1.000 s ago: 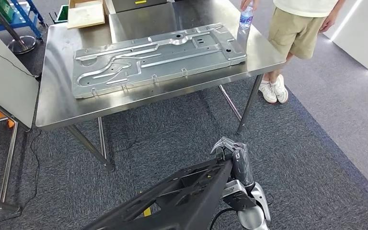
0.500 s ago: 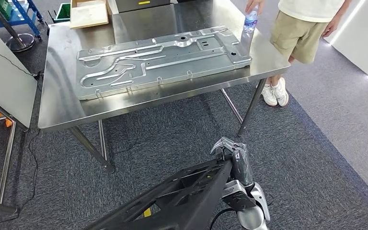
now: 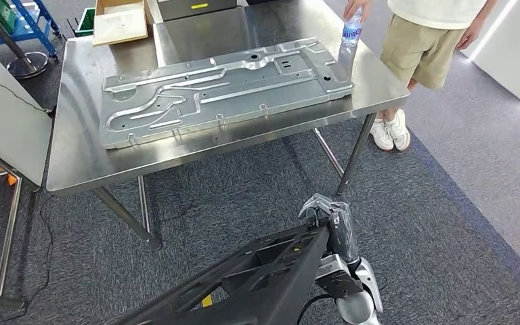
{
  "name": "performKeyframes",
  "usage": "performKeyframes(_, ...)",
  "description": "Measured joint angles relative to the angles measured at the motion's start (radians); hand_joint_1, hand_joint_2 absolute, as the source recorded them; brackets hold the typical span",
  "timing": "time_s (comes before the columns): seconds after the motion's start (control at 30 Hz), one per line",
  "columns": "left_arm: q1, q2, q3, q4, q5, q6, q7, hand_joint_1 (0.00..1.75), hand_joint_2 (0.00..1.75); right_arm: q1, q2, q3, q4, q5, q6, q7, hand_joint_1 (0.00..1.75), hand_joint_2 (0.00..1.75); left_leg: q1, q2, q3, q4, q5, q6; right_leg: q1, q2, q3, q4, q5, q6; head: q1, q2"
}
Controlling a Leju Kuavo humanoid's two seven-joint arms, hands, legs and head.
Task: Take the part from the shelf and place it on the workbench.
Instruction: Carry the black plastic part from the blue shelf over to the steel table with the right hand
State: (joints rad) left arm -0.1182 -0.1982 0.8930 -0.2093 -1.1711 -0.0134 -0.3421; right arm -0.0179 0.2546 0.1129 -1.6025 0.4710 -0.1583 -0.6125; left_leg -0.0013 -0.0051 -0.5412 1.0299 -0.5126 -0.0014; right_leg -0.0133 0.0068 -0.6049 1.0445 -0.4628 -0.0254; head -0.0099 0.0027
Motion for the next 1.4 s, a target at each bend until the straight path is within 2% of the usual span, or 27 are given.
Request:
performKeyframes(0.03,-0.001,0.0,0.0,0.0,0.0,0.0,0.0,0.0,0.0,0.0,0.0,0.0,0.0,0.0,0.0,0.0,1.75,0.0,0.002,0.0,-0.018,0.039,-0.021,-0.007,-0.002,-0.001,0.004,-0.003,-0.001,-0.005,0.0,0.0)
performKeyframes(0.1,0.0,0.0,0.0,0.0,0.0,0.0,0.0,0.0,0.0,0.0,0.001,0.0,0.0,0.0,0.0,0.0,1.75,0.0,0.007,0.001,-0.088,0.171,-0.075,-0.018,-0.002,-0.004,0.01,-0.004,-0.006,-0.011,0.0,0.0)
performKeyframes(0.13,0.001,0.0,0.0,0.0,0.0,0.0,0.0,0.0,0.0,0.0,0.001,0.0,0.0,0.0,0.0,0.0,1.75,0.0,0.009,0.001,-0.125,0.234,-0.092,-0.021,-0.002,-0.004,0.012,-0.004,-0.009,-0.013,0.0,0.0)
performKeyframes(0.17,0.003,0.0,0.0,0.0,0.0,0.0,0.0,0.0,0.0,0.001,0.001,0.0,0.0,0.0,0.0,0.0,1.75,0.0,0.01,0.001,-0.151,0.269,-0.091,-0.022,-0.001,-0.003,0.016,-0.004,-0.013,-0.013,0.0,0.0)
performKeyframes(0.2,0.004,0.0,0.0,0.0,0.0,0.0,0.0,0.0,0.0,0.001,0.001,0.0,0.0,0.0,0.0,0.0,1.75,0.0,0.011,0.001,-0.158,0.264,-0.069,-0.021,-0.001,-0.001,0.021,-0.003,-0.016,-0.013,0.0,0.0)
performKeyframes(0.23,0.004,0.0,0.0,0.0,0.0,0.0,0.0,0.0,0.0,0.001,0.001,0.0,0.0,0.0,0.0,0.0,1.75,0.0,0.011,0.001,-0.144,0.217,-0.028,-0.018,0.0,0.0,0.028,-0.003,-0.021,-0.012,0.0,0.0)
performKeyframes(0.27,0.004,0.0,0.0,0.0,0.0,0.0,0.0,0.0,0.0,0.001,0.001,0.0,0.0,0.0,0.0,0.0,1.75,0.0,0.009,0.001,-0.117,0.145,0.02,-0.011,0.0,0.001,0.036,-0.004,-0.026,-0.011,0.0,0.0)
performKeyframes(0.33,0.003,0.003,0.0,0.0,0.0,0.0,0.0,0.0,0.0,0.0,0.002,0.0,0.0,0.0,0.0,0.0,1.75,0.0,0.002,0.001,-0.065,0.024,0.071,0.007,0.001,0.002,0.045,-0.005,-0.033,-0.004,0.0,0.0)
performKeyframes(0.43,0.002,0.005,0.0,0.0,0.0,0.0,0.0,0.0,0.0,0.0,0.003,0.0,0.0,0.0,0.0,0.0,1.75,0.0,-0.006,0.0,-0.046,-0.022,0.069,0.022,-0.001,0.002,0.046,-0.012,-0.035,0.013,0.0,0.0)
performKeyframes(0.5,0.004,0.004,0.0,0.0,0.0,0.0,0.0,0.0,0.0,-0.001,0.003,0.0,-0.002,0.0,0.0,0.0,1.75,0.0,0.001,0.001,-0.03,-0.042,0.074,0.029,0.0,0.0,0.052,-0.005,-0.043,0.024,0.0,0.0)
performKeyframes(0.53,0.003,0.004,0.0,0.0,-0.001,0.0,0.0,0.0,0.0,-0.002,0.003,0.0,-0.003,0.0,0.0,0.0,1.75,0.0,0.005,0.002,-0.02,-0.054,0.076,0.033,0.001,-0.001,0.041,0.023,-0.06,0.027,0.0,0.0)
performKeyframes(0.63,0.002,0.003,0.0,0.0,-0.002,0.0,0.001,0.0,0.0,-0.002,0.001,-0.002,-0.003,-0.001,0.001,0.0,1.75,0.0,0.006,0.004,-0.006,-0.062,0.071,0.041,-0.002,-0.001,-0.058,0.2,-0.133,0.035,0.0,0.0)
performKeyframes(0.67,0.003,0.003,0.0,0.0,-0.003,0.0,0.001,0.0,0.0,0.0,0.001,-0.004,-0.002,-0.001,0.001,0.0,1.75,0.0,0.006,0.004,-0.003,-0.06,0.066,0.042,-0.003,-0.002,-0.087,0.241,-0.138,0.038,0.0,0.0)
performKeyframes(0.7,0.004,0.002,0.0,0.0,-0.003,0.0,0.001,0.0,0.0,0.001,0.0,-0.006,-0.002,-0.001,0.001,0.0,1.75,0.0,0.006,0.003,0.0,-0.058,0.062,0.04,-0.005,-0.002,-0.101,0.248,-0.122,0.04,0.0,0.0)
performKeyframes(0.73,0.005,0.002,0.0,0.0,-0.003,0.0,0.002,0.0,0.0,0.002,0.0,-0.007,-0.002,-0.001,0.001,0.0,1.75,0.0,0.007,0.002,0.005,-0.055,0.056,0.038,-0.007,-0.002,-0.094,0.217,-0.088,0.042,0.0,0.0)
performKeyframes(0.77,0.006,0.001,0.0,0.0,-0.004,0.0,0.002,0.0,0.0,0.001,0.0,-0.008,-0.002,-0.001,0.001,0.0,1.75,0.0,0.008,0.001,0.01,-0.05,0.048,0.035,-0.009,-0.003,-0.072,0.157,-0.043,0.043,0.0,0.0)
performKeyframes(0.83,0.005,-0.001,0.0,0.0,-0.004,0.0,0.002,0.0,0.0,0.001,0.0,-0.009,-0.001,-0.002,0.001,0.0,1.75,0.0,0.006,-0.001,0.014,-0.034,0.029,0.024,-0.01,-0.005,-0.025,0.049,0.005,0.04,0.0,0.0)
performKeyframes(0.87,0.005,-0.001,0.0,0.0,-0.004,0.0,0.002,0.0,0.0,0.001,0.0,-0.01,0.0,-0.002,0.001,0.0,1.75,0.0,0.004,-0.001,0.014,-0.027,0.021,0.017,-0.008,-0.005,-0.014,0.022,0.01,0.035,0.0,0.0)
performKeyframes(0.97,0.005,-0.001,0.0,0.0,-0.004,0.0,0.003,0.0,0.0,0.002,0.0,-0.012,0.0,-0.002,0.001,0.0,1.75,0.0,0.004,0.0,0.015,-0.022,0.008,0.001,-0.005,-0.001,-0.01,0.013,-0.001,0.014,0.0,0.0)
performKeyframes(1.03,0.004,-0.001,0.0,0.0,-0.003,0.0,0.002,0.0,0.0,0.002,0.001,-0.012,0.0,-0.002,0.001,0.0,1.75,0.0,0.007,0.001,0.002,0.014,-0.015,-0.008,-0.008,-0.002,-0.002,0.009,-0.005,0.002,0.0,0.0)
performKeyframes(1.13,0.005,-0.001,0.0,0.0,-0.003,0.0,0.002,0.0,0.0,0.003,0.001,-0.012,0.0,-0.002,0.001,0.0,1.75,0.0,0.011,0.001,-0.095,0.197,-0.089,-0.021,-0.007,-0.004,0.007,0.006,-0.014,-0.01,0.0,0.0)
performKeyframes(1.17,0.007,-0.001,0.0,0.0,-0.002,0.0,0.002,0.0,0.0,0.004,0.002,-0.012,0.0,-0.002,0.001,0.0,1.75,0.0,0.012,0.001,-0.129,0.247,-0.098,-0.022,-0.006,-0.003,0.01,0.007,-0.017,-0.011,0.0,0.0)
performKeyframes(1.2,0.009,-0.001,0.0,0.0,-0.002,0.0,0.002,0.0,0.0,0.005,0.002,-0.012,0.0,-0.002,0.001,0.0,1.75,0.0,0.012,0.001,-0.148,0.265,-0.087,-0.02,-0.004,-0.002,0.015,0.007,-0.021,-0.012,0.0,0.0)
performKeyframes(1.23,0.01,-0.001,0.0,0.0,-0.002,0.0,0.002,0.0,0.0,0.005,0.002,-0.013,0.0,-0.002,0.001,0.0,1.75,0.0,0.011,0.001,-0.147,0.243,-0.056,-0.016,-0.002,-0.001,0.021,0.006,-0.024,-0.012,0.0,0.0)
performKeyframes(1.3,0.009,-0.001,0.0,0.0,-0.002,0.0,0.002,0.0,0.0,0.005,0.002,-0.013,0.0,-0.002,0.001,0.0,1.75,0.0,0.006,0.001,-0.102,0.118,0.029,0.002,0.001,0.001,0.036,0.005,-0.033,-0.011,0.0,0.0)
performKeyframes(1.33,0.008,0.0,0.0,0.0,-0.002,0.0,0.002,0.0,0.0,0.005,0.002,-0.013,0.0,-0.002,0.001,0.0,1.75,0.0,0.002,0.002,-0.077,0.057,0.056,0.013,0.002,0.002,0.041,0.004,-0.037,-0.009,0.0,0.0)
performKeyframes(1.4,0.006,0.002,0.0,0.0,-0.001,0.0,0.001,0.0,0.0,0.005,0.002,-0.013,0.0,-0.002,0.001,0.0,1.75,0.0,-0.007,0.002,-0.049,-0.005,0.066,0.03,0.0,0.001,0.044,0.0,-0.04,0.0,0.0,0.0)
